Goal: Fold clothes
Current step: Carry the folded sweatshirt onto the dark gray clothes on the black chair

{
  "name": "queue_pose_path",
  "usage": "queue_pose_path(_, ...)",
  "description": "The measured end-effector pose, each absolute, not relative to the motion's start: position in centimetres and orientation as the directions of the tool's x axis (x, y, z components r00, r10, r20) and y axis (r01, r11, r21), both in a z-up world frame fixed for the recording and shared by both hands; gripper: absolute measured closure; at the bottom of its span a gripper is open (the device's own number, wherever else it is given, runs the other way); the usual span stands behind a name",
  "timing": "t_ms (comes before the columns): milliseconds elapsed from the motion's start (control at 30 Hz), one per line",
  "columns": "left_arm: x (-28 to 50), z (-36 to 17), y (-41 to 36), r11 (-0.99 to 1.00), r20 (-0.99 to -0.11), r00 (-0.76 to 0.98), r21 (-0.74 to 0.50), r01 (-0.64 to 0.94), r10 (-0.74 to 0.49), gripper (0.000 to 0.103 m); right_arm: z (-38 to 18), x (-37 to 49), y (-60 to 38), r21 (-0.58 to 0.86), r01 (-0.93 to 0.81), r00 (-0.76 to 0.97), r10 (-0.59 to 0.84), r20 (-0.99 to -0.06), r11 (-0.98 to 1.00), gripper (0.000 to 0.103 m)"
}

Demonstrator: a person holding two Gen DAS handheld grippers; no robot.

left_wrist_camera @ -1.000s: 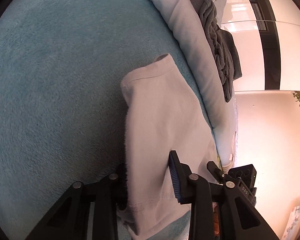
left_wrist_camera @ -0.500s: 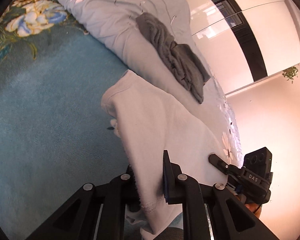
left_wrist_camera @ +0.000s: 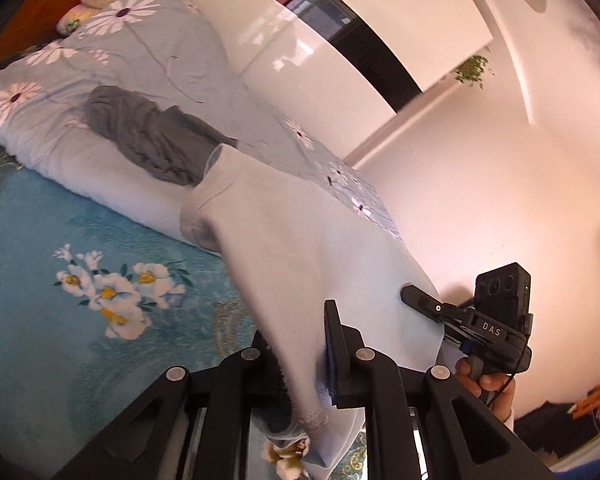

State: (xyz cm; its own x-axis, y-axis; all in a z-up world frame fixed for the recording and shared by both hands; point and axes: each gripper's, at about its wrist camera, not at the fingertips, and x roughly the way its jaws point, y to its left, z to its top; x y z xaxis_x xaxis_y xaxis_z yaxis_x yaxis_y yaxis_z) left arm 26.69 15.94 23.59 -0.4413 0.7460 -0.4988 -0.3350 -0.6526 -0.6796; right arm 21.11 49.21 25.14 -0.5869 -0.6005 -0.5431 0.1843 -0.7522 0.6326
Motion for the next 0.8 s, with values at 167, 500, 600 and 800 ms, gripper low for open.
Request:
queue_pose_path(167, 27.9, 28.6, 26.1, -0.568, -0.491, -0.294, -0.634, -0.525, 0.82, 0.088, 30.2, 27.0, 57.6, 0.536, 0.096, -0.679, -0.449, -0.58, -0.839, 0.094)
queue_pose_path(500, 31.1, 29.4, 43.8, -0.422, -0.548, -0.01, -0.632, -0.65, 0.837, 0.087, 34.8, 35.7, 73.2, 0.429, -0.106, -0.722, -0.227, -0.653, -0.897, 0.094)
queue_pose_path(600, 31.7, 28.4, 47.1, -0.424, -0.566, 0.007, -0.626, -0.655, 0.825, 0.087, 34.5, 36.9, 76.6, 0.411, -0.139, -0.716, -0.196, -0.67, -0.901, 0.094)
queue_pose_path(800, 32.2, 25.4, 51.3, -0.472, -0.628, 0.022, -0.607, -0.64, 0.778, 0.087, 30.1, 37.4, 80.8, 0.395, -0.185, -0.69, -0.167, -0.704, -0.9, 0.094)
